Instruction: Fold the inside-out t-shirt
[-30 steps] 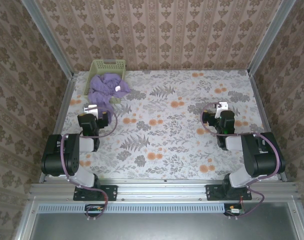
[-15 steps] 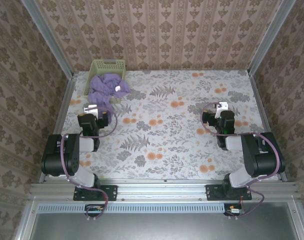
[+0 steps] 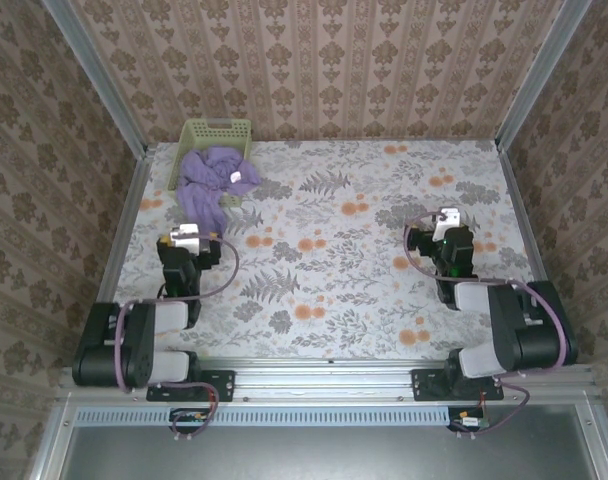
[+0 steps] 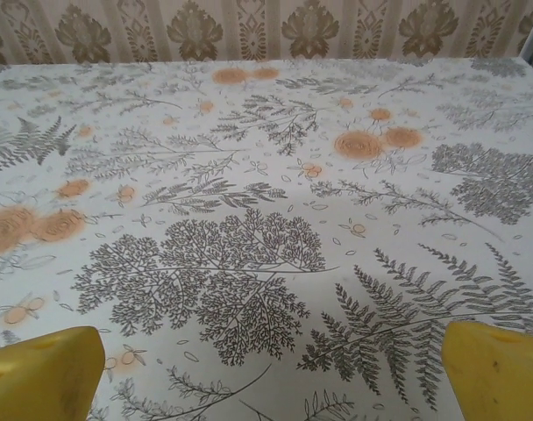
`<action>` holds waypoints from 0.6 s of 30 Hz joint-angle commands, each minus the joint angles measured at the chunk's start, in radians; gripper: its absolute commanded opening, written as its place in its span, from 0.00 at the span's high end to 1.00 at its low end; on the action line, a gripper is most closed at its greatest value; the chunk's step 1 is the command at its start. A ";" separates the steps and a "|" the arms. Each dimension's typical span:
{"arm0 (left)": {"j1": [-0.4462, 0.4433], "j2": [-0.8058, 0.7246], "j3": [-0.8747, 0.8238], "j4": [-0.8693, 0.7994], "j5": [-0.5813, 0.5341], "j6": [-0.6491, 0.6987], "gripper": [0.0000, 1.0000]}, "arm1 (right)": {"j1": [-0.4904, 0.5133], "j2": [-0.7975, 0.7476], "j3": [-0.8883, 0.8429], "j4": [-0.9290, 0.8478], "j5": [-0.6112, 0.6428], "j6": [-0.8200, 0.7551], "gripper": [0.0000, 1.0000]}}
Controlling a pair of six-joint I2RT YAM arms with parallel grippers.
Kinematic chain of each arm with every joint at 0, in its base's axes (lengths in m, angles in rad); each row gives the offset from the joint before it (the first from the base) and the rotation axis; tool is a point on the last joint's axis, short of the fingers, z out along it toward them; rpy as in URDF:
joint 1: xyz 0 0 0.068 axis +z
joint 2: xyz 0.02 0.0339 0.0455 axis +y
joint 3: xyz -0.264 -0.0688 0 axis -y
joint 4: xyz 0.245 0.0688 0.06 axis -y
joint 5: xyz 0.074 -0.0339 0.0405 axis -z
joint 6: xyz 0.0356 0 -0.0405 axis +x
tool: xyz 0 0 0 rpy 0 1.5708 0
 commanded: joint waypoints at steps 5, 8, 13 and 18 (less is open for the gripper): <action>-0.021 -0.363 0.179 -0.519 -0.007 -0.192 0.00 | 0.021 -0.392 0.068 -0.328 -0.116 0.088 0.00; -0.022 -0.405 0.358 -0.840 -0.095 -0.425 0.00 | 0.023 -0.531 0.154 -0.495 -0.219 0.179 0.00; -0.011 -0.447 0.578 -1.218 -0.121 -0.565 0.00 | 0.020 -0.741 0.264 -0.830 0.062 0.568 0.00; 0.039 -0.562 0.493 -1.132 -0.047 -0.586 0.00 | 0.008 -0.971 0.218 -0.988 0.133 0.641 0.00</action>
